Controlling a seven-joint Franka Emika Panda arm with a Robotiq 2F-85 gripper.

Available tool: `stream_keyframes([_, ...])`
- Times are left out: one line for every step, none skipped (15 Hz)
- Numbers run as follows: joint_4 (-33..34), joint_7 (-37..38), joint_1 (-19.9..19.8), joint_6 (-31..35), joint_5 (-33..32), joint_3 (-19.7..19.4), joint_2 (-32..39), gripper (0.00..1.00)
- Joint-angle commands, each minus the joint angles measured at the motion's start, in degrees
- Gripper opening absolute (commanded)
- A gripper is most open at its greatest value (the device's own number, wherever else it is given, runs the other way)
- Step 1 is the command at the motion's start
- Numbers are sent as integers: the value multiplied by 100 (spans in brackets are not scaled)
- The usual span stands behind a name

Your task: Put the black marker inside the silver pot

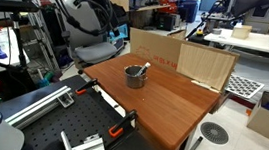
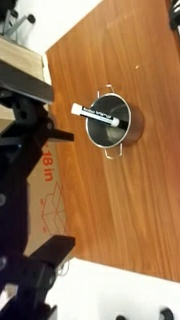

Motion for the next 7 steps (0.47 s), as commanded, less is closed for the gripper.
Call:
stream_keyframes([138, -1055, -517, -844, 1162, 783, -627, 100])
stream_keyframes([89, -869, -778, -418, 1108, 1036, -411, 100])
stream_keyframes([130, -1022, -833, -615, 1261, 1128, -562, 100])
stream_keyframes([127, -1082, -869, -693, 1311, 1167, -632, 100])
stream_keyframes([113, -1108, -891, -722, 1325, 1179, -638, 100])
stream_keyframes([101, -1120, -903, -724, 1322, 1182, -632, 100])
stream_keyframes([95, -1123, -907, -724, 1321, 1185, -631, 100])
